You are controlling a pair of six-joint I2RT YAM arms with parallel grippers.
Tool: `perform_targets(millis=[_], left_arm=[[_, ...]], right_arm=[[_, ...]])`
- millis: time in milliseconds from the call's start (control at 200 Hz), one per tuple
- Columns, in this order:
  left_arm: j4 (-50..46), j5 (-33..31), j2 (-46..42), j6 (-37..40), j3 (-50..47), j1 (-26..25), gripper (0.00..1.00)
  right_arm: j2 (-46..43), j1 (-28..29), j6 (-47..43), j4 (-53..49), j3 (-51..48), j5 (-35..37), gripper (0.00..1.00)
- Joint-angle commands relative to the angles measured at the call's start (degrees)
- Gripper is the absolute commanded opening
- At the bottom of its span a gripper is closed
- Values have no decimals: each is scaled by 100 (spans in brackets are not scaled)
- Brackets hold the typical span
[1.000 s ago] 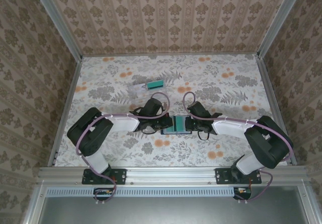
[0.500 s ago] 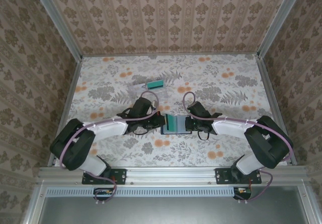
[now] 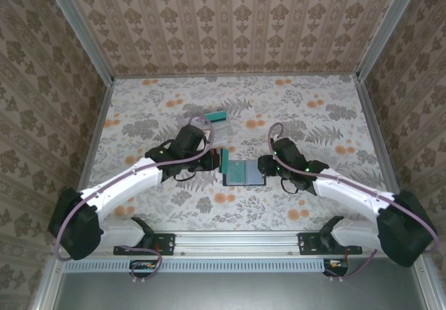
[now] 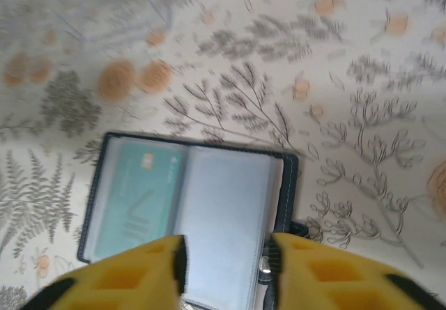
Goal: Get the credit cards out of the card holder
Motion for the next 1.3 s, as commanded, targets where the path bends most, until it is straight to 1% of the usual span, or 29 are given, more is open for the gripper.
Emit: perform_targets(millis=[0,80,130,190,250,285,310,340,415,480,630,805,885,1040,1195,1295], left_arm=[[-1225,-926,-64,1101,640,-64,0],[-1465,-1480,-19,1634,946,-112,0],[-1472,-1822,-5,2018,1073,-135,0],[-1415,-2233,32,2484,1209,-173,0],[-1377,-2468,109,3019,1383,-191,0],[-1371,-2601,188,3319,1496,-196,0],[-1368,-2645,241,3572,1596,-193,0],[-1348,-2693,308,3863,1678,-194,0],[-1340,-2945,559,4474,1913,-194,0],[-1416,-3001,837,5098,2154,-188,0],[-1590,-3228,1513,6274,2696,-157,0],[-1748,-3021,2132,7358,3171,29,0],[-1848,-2898,2395,7728,3382,154,0],[-1788,-2938,2895,8267,3676,289,0],[-1541,-2924,3244,8481,3870,325,0],[-1578,-2926,3476,8524,4053,330,0]], right_arm=[[-547,36,-139,-125,-215,291,52],[-879,35,-149,-60,-357,327,63],[-1056,35,-173,7,-457,333,68],[-1218,38,-167,49,-557,368,77],[-1339,39,-171,76,-633,409,89],[-1408,35,-183,101,-684,415,91],[-1459,35,-184,120,-715,416,98],[-1519,35,-182,135,-744,425,100],[-1638,35,-206,168,-801,460,100],[-1715,35,-218,149,-828,509,100],[-1848,6,-225,175,-925,534,100],[-1881,-12,-218,162,-941,498,100],[-1911,-22,-210,177,-971,498,100],[-1906,-52,-195,208,-987,488,100],[-1839,-86,-194,233,-996,470,100],[-1810,-104,-201,252,-1000,471,100]])
